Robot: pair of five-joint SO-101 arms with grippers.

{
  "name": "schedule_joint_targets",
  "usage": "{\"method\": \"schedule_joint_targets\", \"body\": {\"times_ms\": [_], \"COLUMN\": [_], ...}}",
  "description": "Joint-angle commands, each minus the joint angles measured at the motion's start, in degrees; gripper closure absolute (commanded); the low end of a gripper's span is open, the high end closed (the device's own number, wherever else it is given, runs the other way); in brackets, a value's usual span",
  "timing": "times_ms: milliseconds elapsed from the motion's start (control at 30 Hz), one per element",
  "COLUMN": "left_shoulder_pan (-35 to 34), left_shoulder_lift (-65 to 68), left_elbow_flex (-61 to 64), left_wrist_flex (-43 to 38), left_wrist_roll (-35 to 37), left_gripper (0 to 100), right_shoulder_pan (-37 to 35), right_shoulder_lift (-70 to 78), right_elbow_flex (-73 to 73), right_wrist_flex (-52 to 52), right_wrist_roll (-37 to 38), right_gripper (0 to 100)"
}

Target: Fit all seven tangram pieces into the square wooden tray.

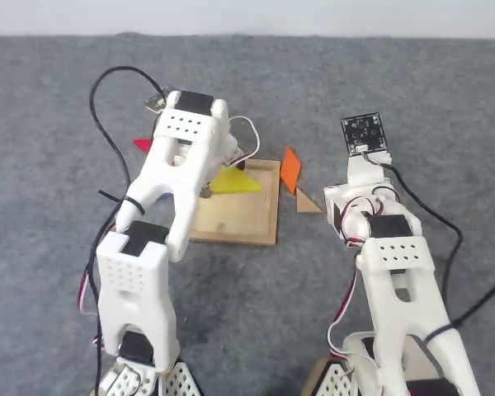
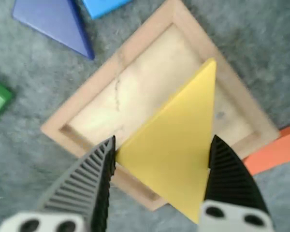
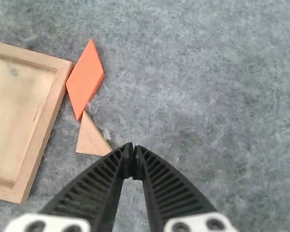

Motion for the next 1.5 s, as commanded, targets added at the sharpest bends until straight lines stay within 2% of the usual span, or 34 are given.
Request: {"method": "schedule_joint_targets", "body": {"times_ms": [0,400,533,767,1100,1467], "left_shoulder_pan": [0.18,0.70,0.70,1.05,2.55,2.55], "left_shoulder_lift": [-0.53,-0.44,-0.18,7.91,14.42,22.07], "left_elbow_flex": [-0.57,-0.40,-0.31,-0.84,-16.04,-25.01], "left_wrist_flex": [-2.99,-2.11,-2.20,-2.81,1.05,6.24], "left_wrist_roll": [6.33,7.38,12.84,28.84,29.63,29.36], "left_gripper": [98,98,96,77,75,75], "right_shoulder_pan": [0.13,0.04,0.04,0.04,0.04,0.04], "right_shoulder_lift": [-3.30,-3.38,-3.38,-3.38,-3.47,-3.38], "right_elbow_flex": [-0.88,-0.88,-0.88,-0.88,-0.88,-0.88], "right_wrist_flex": [0.48,0.48,0.48,0.48,0.31,0.31], "right_wrist_roll": [-0.44,-0.26,-0.35,-0.35,-0.26,-0.26], "right_gripper": [98.6,98.6,98.6,98.6,98.6,98.6]}}
